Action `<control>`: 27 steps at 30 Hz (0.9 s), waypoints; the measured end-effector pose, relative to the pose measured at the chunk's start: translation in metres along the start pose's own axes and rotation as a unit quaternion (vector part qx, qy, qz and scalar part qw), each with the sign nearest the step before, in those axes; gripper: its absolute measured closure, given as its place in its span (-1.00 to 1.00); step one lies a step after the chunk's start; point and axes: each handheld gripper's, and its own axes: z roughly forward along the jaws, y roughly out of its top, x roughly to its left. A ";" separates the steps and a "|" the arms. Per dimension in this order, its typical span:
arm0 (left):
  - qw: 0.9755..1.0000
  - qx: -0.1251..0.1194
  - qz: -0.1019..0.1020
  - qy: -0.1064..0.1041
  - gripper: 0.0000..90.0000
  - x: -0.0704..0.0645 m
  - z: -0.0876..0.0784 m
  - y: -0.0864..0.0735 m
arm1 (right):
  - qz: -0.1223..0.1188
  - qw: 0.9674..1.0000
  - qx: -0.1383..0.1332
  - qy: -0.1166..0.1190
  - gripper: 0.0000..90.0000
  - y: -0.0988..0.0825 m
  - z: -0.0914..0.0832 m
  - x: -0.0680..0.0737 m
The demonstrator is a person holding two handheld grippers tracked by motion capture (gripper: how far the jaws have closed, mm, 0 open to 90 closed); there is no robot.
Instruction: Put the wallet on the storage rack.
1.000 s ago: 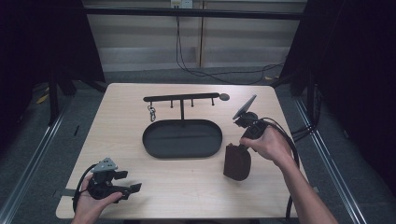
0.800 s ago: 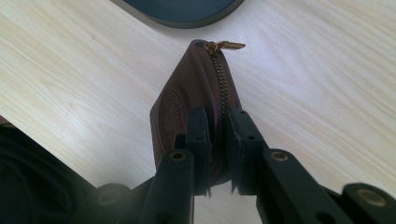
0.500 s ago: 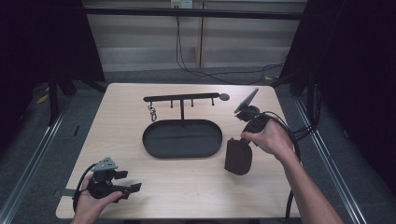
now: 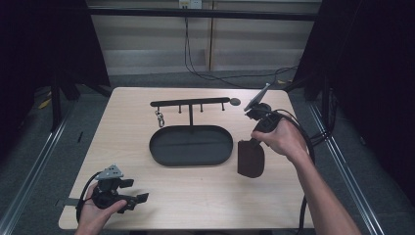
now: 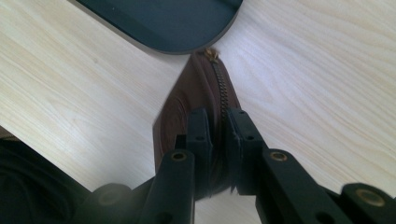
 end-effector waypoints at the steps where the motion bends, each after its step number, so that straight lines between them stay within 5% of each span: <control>1: 1.000 -0.001 0.000 0.001 -0.64 0.000 0.000 0.000 | 0.000 1.000 0.000 0.000 0.80 0.000 0.000 0.000; 27: 1.000 0.002 0.001 0.000 -0.62 0.000 0.000 0.000 | 0.017 0.999 -0.038 0.023 0.86 0.025 -0.007 0.003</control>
